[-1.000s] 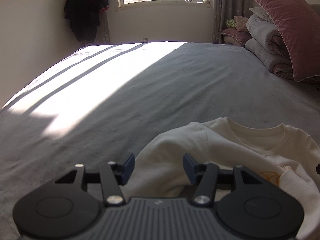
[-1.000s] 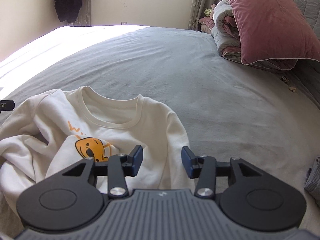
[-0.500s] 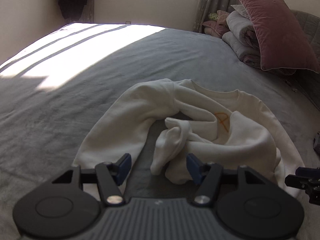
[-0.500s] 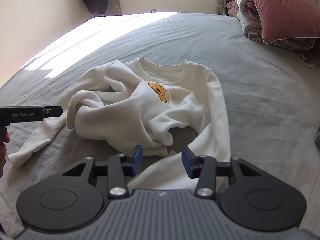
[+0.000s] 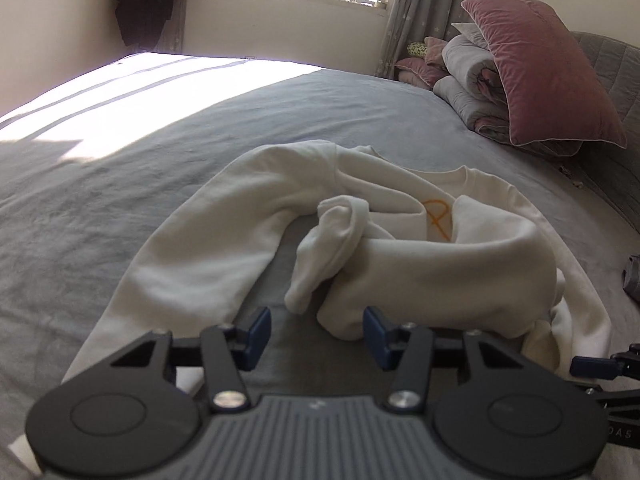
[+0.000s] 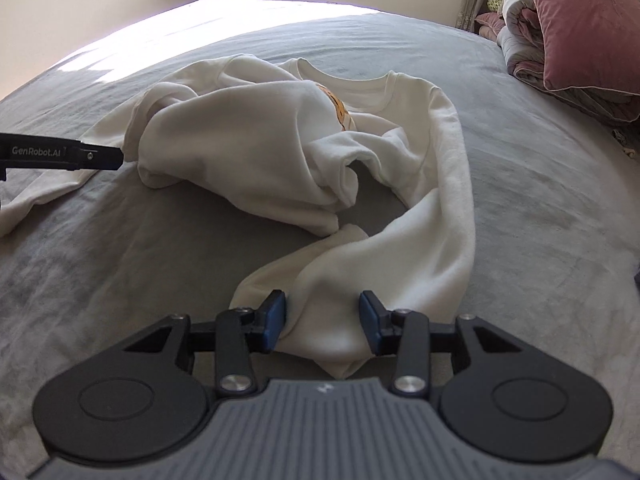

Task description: Fold clothes

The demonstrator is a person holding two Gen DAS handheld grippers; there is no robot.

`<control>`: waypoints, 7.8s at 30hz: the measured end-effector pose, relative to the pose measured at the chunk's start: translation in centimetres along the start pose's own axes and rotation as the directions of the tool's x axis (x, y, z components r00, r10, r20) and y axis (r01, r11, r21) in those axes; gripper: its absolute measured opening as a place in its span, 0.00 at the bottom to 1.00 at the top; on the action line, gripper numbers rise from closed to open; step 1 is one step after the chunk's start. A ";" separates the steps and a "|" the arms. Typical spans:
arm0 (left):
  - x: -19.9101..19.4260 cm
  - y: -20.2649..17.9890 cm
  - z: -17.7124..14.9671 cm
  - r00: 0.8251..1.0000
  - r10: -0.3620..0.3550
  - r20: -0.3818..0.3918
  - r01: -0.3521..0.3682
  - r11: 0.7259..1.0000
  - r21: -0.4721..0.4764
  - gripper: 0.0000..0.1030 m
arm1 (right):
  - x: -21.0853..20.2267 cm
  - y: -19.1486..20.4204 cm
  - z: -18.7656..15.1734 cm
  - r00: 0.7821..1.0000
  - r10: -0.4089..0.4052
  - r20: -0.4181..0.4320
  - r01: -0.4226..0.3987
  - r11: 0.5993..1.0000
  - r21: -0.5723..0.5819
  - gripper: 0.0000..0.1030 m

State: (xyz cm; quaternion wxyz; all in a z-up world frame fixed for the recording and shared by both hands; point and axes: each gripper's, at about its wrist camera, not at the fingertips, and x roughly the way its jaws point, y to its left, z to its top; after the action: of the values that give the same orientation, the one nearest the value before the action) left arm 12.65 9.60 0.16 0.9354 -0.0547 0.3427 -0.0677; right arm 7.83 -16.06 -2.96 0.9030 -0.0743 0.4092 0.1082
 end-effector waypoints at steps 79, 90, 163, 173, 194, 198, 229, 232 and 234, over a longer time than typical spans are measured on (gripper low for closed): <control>3.0 1.9 0.0 0.999 -0.030 -0.031 0.028 0.998 -0.059 0.11 | 0.4 -3.8 2.8 0.980 0.105 0.167 -0.114 0.993 0.044 0.48; 0.6 1.4 0.5 0.999 -0.043 0.002 0.043 0.998 -0.049 0.05 | 0.0 -4.1 2.4 0.951 0.131 0.281 -0.168 0.979 0.112 0.01; -12.5 3.1 -3.0 0.973 -0.231 0.001 0.231 0.973 0.014 0.04 | -9.6 -2.2 -0.2 0.961 0.033 0.275 -0.041 0.999 0.026 0.59; -10.0 4.1 -3.5 0.981 -0.176 -0.074 0.179 0.983 0.028 0.11 | -3.8 -1.9 -1.4 0.974 0.060 0.218 -0.058 0.998 -0.016 0.66; -9.2 4.8 -3.7 0.982 -0.155 -0.104 0.158 0.987 0.027 0.02 | -4.8 -3.2 -0.9 0.949 0.169 0.267 -0.189 0.981 0.050 0.06; -11.1 4.7 -3.8 0.976 -0.200 -0.081 0.203 0.979 0.022 0.02 | -7.3 -3.3 -0.6 0.935 0.177 0.307 -0.205 0.977 0.064 0.06; -12.3 10.1 -4.9 0.965 -0.216 -0.147 0.201 0.974 -0.109 0.34 | -4.4 -2.4 -5.4 0.990 0.138 0.037 -0.132 0.984 -0.120 0.56; -12.9 10.8 -4.6 0.970 -0.210 -0.120 0.196 0.973 -0.120 0.34 | -3.6 -2.1 -5.8 0.991 0.135 0.021 -0.131 0.981 -0.142 0.56; -13.2 11.2 -4.4 0.972 -0.213 -0.102 0.199 0.971 -0.135 0.34 | -3.4 -1.8 -5.7 0.990 0.140 0.030 -0.134 0.979 -0.155 0.47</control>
State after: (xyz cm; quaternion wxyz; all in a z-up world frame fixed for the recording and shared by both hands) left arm 0.83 22.60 3.54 0.8966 -0.1437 0.3926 -0.1464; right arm 1.92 -19.50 -4.04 0.8932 -0.1128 0.3853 0.2025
